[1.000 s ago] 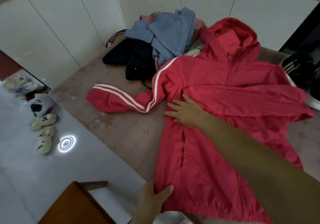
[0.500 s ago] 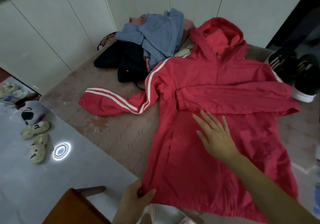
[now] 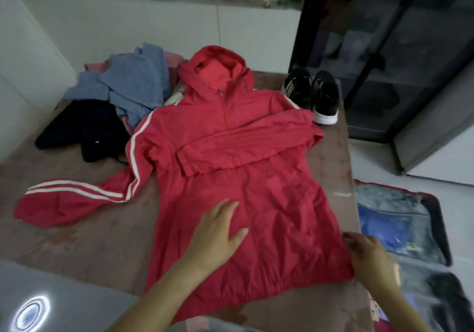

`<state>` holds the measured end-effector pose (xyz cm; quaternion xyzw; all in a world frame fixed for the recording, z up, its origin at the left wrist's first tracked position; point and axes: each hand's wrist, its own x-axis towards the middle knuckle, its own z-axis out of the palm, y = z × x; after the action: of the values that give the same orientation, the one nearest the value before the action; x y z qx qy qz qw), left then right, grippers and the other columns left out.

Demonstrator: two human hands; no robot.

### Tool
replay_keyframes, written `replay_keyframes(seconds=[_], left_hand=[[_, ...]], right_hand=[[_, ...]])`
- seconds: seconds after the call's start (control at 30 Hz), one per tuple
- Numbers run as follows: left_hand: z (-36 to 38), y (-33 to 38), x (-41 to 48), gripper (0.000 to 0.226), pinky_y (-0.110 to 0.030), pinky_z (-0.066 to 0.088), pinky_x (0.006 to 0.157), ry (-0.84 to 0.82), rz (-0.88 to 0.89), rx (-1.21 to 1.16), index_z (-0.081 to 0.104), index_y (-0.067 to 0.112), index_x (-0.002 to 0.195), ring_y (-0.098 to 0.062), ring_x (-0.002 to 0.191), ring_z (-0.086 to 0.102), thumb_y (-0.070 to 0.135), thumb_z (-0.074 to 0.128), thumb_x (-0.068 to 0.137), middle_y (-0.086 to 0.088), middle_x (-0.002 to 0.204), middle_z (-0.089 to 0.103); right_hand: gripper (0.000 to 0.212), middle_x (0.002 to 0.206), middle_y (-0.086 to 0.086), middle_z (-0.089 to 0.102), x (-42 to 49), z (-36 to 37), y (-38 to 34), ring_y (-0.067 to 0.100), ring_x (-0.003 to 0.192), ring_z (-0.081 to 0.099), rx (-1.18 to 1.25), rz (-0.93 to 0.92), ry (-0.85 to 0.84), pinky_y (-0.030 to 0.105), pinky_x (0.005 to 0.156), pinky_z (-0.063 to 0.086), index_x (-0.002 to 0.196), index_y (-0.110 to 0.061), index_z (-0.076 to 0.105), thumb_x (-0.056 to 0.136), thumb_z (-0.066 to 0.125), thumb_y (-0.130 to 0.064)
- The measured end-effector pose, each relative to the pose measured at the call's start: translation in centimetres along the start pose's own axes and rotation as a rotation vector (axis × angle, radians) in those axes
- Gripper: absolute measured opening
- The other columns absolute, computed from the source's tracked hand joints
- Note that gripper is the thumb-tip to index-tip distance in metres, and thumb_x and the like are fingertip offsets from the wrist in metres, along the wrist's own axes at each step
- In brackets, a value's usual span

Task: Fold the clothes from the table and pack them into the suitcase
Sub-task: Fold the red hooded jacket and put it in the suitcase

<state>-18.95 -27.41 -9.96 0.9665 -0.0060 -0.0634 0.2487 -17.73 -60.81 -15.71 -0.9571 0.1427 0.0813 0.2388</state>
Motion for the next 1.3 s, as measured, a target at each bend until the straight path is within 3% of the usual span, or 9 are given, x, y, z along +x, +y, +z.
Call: replay_keyframes(seconds=[0.2, 0.37, 0.53, 0.73, 0.93, 1.1, 1.17, 1.23, 1.3], left_hand=[[5.1, 6.5, 10.0, 0.071, -0.047, 0.017, 0.117, -0.331, 0.179, 0.215, 0.015, 0.031, 0.151, -0.032, 0.146, 0.009, 0.057, 0.044, 0.091, -0.007, 0.160, 0.009], [6.8, 9.1, 11.9, 0.059, -0.060, 0.014, 0.113, -0.416, 0.146, 0.269, 0.012, 0.039, 0.149, -0.030, 0.146, 0.003, 0.054, 0.034, 0.096, 0.004, 0.161, 0.002], [6.7, 8.7, 13.7, 0.058, -0.059, 0.007, 0.114, -0.268, 0.112, 0.347, 0.007, 0.038, 0.150, -0.032, 0.146, 0.001, 0.053, 0.027, 0.098, 0.005, 0.161, 0.003], [5.8, 5.4, 16.4, 0.066, -0.067, 0.005, 0.110, -0.285, -0.120, 0.345, -0.003, 0.041, 0.149, -0.036, 0.146, -0.003, 0.064, 0.022, 0.093, 0.007, 0.160, -0.006], [6.0, 2.9, 16.5, 0.066, -0.072, 0.006, 0.106, -0.308, -0.155, 0.387, -0.010, 0.048, 0.146, -0.035, 0.145, 0.000, 0.071, 0.016, 0.090, 0.011, 0.159, -0.008], [5.3, 3.2, 16.6, 0.066, -0.070, 0.003, 0.108, -0.322, -0.144, 0.297, -0.006, 0.044, 0.148, -0.034, 0.146, 0.000, 0.069, 0.015, 0.091, 0.009, 0.160, -0.005], [4.5, 3.4, 15.1, 0.066, -0.067, 0.004, 0.111, -0.282, -0.114, 0.231, -0.003, 0.040, 0.149, -0.030, 0.147, -0.004, 0.066, 0.018, 0.092, 0.007, 0.160, -0.006], [4.0, 3.5, 11.9, 0.073, -0.064, 0.004, 0.113, -0.240, -0.071, 0.200, -0.005, 0.038, 0.149, -0.025, 0.146, -0.011, 0.070, 0.016, 0.088, 0.006, 0.160, -0.010], [3.8, 3.0, 7.6, 0.088, -0.062, 0.004, 0.114, -0.219, -0.048, 0.218, -0.012, 0.040, 0.148, -0.024, 0.145, -0.017, 0.083, 0.001, 0.073, 0.007, 0.158, -0.017]], right_hand=[[0.045, 0.094, -0.011, 0.070, -1.8, -1.4, -2.4, 0.002, 0.091, 0.062, 0.391, -0.153, -0.173, 0.013, 0.084, 0.043, 0.088, -0.062, 0.063, 0.091, 0.060, -0.017], [0.072, 0.125, -0.022, 0.057, -4.7, -1.2, -1.3, -0.007, 0.112, 0.054, 0.517, -0.300, -0.474, 0.015, 0.094, 0.043, 0.133, -0.040, 0.047, 0.076, 0.052, 0.003], [0.047, 0.092, -0.008, 0.071, -4.1, 0.4, -2.0, 0.019, 0.086, 0.067, 0.400, -0.204, -0.088, 0.038, 0.076, 0.052, 0.106, -0.027, 0.065, 0.065, 0.050, -0.043], [0.041, 0.048, -0.026, 0.039, -4.1, -0.9, -2.3, 0.016, 0.065, 0.054, 0.292, -0.359, 0.133, 0.030, 0.061, 0.041, 0.094, -0.021, 0.069, 0.063, 0.045, -0.036], [0.042, 0.049, -0.007, 0.059, -4.3, -1.9, 2.2, 0.012, 0.065, 0.055, -0.065, -0.293, 0.209, 0.030, 0.074, 0.032, 0.095, -0.031, 0.048, 0.054, 0.037, -0.029], [0.070, 0.089, -0.008, 0.066, -3.9, -2.8, 1.4, 0.017, 0.083, 0.069, -0.316, -0.263, -0.189, 0.054, 0.090, 0.045, 0.120, -0.030, 0.049, 0.056, 0.043, -0.058], [0.114, 0.141, -0.007, 0.037, -3.3, -3.6, 0.9, 0.017, 0.131, 0.041, -0.395, -0.238, -0.311, 0.056, 0.112, 0.016, 0.149, -0.033, 0.014, 0.047, 0.035, -0.078], [0.121, 0.155, -0.009, 0.001, -3.2, -4.2, 0.0, 0.015, 0.144, 0.009, -0.333, -0.262, -0.361, 0.049, 0.115, -0.003, 0.147, -0.040, -0.016, 0.047, 0.029, -0.094], [0.106, 0.156, -0.004, 0.014, -2.8, -4.1, -1.6, 0.019, 0.141, 0.018, -0.273, -0.436, -0.225, 0.055, 0.112, 0.009, 0.149, -0.043, 0.000, 0.062, 0.029, -0.096]])
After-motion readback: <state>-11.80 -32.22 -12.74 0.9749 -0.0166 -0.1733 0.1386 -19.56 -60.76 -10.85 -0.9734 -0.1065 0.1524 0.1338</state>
